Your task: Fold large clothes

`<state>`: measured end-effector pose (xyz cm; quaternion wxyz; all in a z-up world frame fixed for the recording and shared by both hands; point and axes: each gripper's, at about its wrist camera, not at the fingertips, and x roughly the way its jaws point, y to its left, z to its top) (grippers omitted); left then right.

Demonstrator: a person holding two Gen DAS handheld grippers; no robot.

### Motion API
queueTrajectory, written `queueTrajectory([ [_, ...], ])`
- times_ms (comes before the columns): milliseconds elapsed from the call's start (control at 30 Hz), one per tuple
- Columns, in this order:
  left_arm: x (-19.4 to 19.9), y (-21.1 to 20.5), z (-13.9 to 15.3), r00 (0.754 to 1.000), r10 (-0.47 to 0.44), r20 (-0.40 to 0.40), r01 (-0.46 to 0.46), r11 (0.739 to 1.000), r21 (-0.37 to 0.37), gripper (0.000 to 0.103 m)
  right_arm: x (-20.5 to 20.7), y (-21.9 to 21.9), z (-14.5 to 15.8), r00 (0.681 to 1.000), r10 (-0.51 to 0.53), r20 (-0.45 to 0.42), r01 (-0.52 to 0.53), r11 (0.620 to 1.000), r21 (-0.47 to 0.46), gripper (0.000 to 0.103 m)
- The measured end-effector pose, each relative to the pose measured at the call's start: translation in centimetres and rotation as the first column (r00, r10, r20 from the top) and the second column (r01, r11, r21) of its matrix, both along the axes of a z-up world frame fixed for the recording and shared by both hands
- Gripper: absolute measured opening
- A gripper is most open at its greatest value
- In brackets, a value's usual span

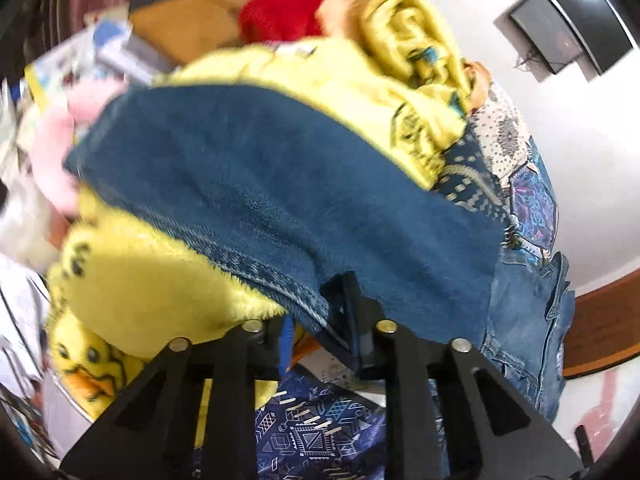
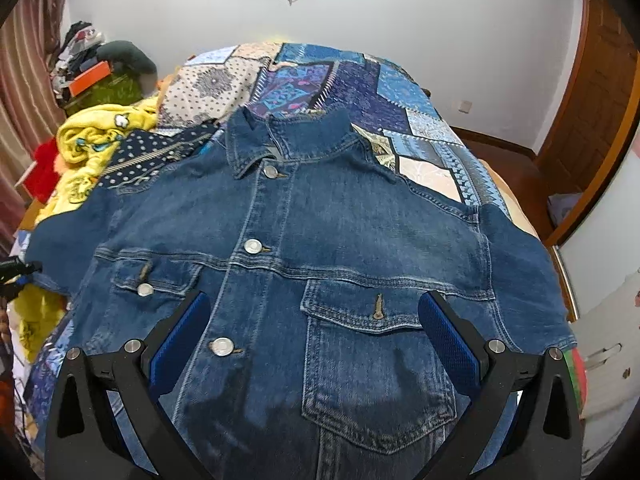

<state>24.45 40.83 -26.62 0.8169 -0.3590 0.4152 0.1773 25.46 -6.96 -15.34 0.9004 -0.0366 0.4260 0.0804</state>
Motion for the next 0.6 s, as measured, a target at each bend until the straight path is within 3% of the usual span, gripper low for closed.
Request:
queueTrajectory([
  [167, 1.4, -2.0, 4.8, 0.999, -0.03, 0.025, 0.027, 0.99, 0.14, 0.014, -0.8, -1.1, 1.2, 0.999, -0.003, 0.033, 0.002, 1.0, 0.019, 0.103],
  [400, 3.4, -6.9, 10.7, 0.983, -0.126, 0.132, 0.092, 0.966, 0.243, 0.008, -1.7, -3.9, 2.4, 0.997, -0.041, 0.058, 0.037, 0.997, 0.072, 0.103],
  [533, 5.1, -12.3, 13.7, 0.955, -0.244, 0.167, 0.182, 0.931, 0.317, 0.007, -2.2, -5.6, 2.7, 0.996, -0.063, 0.062, 0.056, 0.993, 0.105, 0.103],
  [600, 5.9, -15.6, 14.7, 0.929, -0.322, 0.183, 0.249, 0.909, 0.334, 0.007, -2.5, -6.4, 2.8, 0.995, -0.071, 0.064, 0.063, 0.991, 0.121, 0.103],
])
